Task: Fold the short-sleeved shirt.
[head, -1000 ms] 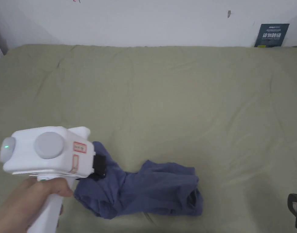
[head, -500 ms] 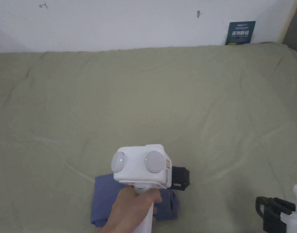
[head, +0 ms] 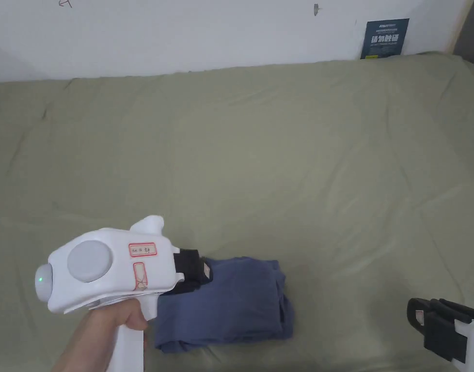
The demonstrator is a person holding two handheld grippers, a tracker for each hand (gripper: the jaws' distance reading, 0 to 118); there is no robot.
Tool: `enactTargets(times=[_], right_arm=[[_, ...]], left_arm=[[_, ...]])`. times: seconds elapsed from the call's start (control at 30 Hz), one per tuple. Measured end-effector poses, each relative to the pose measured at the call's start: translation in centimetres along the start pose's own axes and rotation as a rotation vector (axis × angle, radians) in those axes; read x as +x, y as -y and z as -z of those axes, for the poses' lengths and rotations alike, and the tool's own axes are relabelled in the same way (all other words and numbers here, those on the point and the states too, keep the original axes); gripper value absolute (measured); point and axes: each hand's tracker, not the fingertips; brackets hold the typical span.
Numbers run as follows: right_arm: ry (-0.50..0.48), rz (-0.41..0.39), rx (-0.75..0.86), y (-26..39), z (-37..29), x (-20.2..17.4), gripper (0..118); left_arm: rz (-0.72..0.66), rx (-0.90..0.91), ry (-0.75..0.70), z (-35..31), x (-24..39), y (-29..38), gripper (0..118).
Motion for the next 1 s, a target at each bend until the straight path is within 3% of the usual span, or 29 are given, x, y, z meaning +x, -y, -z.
enactTargets(times=[0.1, 0.27, 0.53, 0.73, 0.93, 1.0], right_arm=[[-0.012, 0.001, -0.009, 0.1, -0.2, -0.2, 2], [0.006, -0.009, -0.015, -0.1, -0.5, 0.2, 2], [-0.010, 0.003, -0.055, -0.1, 0.7, 0.2, 2], [-0.183, -0.057, -0.115, -1.6, 5.1, -4.8, 2], [-0.512, -0.047, -0.283, -3.0, 13.8, -10.6, 2], [-0.600, 0.009, -0.348, -3.0, 17.0, -11.4, 2]], left_arm=[[-0.054, -0.026, 0.037, 3.1, -1.4, 0.3, 0], [-0.082, -0.143, 0.254, 9.5, -0.3, 1.5, 0], [-0.035, -0.158, 0.247, 13.4, 0.8, 2.1, 0], [0.111, -0.050, 0.205, 4.9, 1.1, 0.2, 0], [0.179, 0.050, -0.113, -3.0, -3.7, 0.0, 0], [0.209, 0.080, -0.216, -4.0, -5.7, 0.2, 0]])
